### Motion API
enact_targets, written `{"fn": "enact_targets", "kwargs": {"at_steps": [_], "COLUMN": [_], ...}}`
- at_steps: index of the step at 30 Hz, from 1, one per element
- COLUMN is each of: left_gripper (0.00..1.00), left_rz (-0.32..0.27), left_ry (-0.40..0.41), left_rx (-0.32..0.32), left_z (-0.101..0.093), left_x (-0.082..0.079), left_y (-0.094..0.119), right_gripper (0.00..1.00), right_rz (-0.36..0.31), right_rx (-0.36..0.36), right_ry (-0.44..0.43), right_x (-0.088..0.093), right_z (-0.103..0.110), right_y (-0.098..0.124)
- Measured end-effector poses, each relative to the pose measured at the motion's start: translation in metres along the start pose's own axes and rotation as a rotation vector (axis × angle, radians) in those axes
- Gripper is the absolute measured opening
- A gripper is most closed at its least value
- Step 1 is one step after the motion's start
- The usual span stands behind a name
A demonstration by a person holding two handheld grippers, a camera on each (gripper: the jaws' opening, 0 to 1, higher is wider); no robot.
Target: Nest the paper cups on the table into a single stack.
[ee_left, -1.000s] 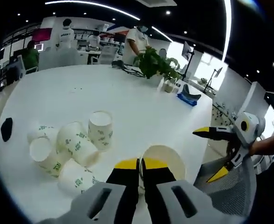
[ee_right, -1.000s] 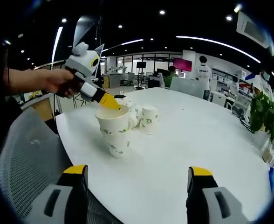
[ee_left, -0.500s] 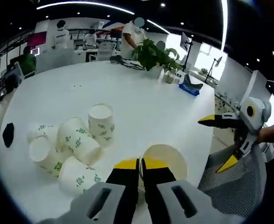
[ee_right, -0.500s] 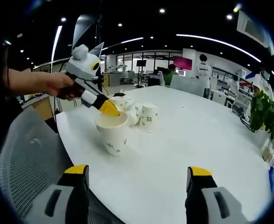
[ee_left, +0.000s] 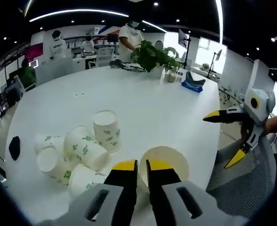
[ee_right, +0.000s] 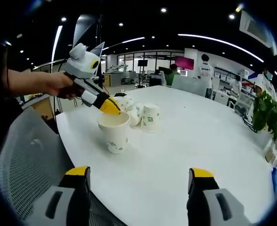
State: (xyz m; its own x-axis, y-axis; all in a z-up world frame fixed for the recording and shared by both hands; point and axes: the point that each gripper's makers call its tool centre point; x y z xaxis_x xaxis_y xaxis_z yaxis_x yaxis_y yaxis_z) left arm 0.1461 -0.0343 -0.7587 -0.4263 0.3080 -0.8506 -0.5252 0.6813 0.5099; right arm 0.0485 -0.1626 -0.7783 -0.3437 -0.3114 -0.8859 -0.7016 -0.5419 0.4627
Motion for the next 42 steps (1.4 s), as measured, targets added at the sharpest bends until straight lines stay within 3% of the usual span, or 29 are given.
{"fn": "enact_targets", "kwargs": {"at_steps": [8, 17, 24, 31, 42], "left_gripper": [0.21, 0.33, 0.35, 0.37, 0.38], "left_rz": [-0.014, -0.036, -0.039, -0.064, -0.084], "left_ry": [-0.005, 0.013, 0.006, 0.015, 0.044], "left_rx": [0.006, 0.048, 0.051, 0.021, -0.065], "left_z": [0.004, -0.006, -0.009, 0.004, 0.047], "left_x": [-0.001, 0.001, 0.004, 0.004, 0.006], "left_y": [0.000, 0.002, 0.003, 0.011, 0.030], "right_gripper": [0.86, 0.85, 0.85, 0.85, 0.85], "right_rz": [0.006, 0.016, 0.023, 0.026, 0.025], "right_rx": [-0.002, -0.006, -0.007, -0.009, -0.009], "right_ry": [0.002, 0.004, 0.004, 0.005, 0.003], "right_x": [0.001, 0.001, 0.002, 0.003, 0.004], "right_z": [0.001, 0.003, 0.003, 0.003, 0.002], "right_y": [0.000, 0.000, 0.000, -0.001, -0.001]}}
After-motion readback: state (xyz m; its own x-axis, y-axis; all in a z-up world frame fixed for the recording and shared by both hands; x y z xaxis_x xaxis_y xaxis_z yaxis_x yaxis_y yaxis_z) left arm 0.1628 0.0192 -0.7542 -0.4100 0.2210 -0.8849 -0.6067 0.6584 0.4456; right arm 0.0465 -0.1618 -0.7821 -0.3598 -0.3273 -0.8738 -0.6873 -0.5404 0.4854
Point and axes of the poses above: the point that each gripper's makers call its tool centre point, and the gripper's own axes: y roughly backward along the fingers, z roughly to its left, x roughly out of its underside, and after that the axes turned 4 degrees about -z, right-handed
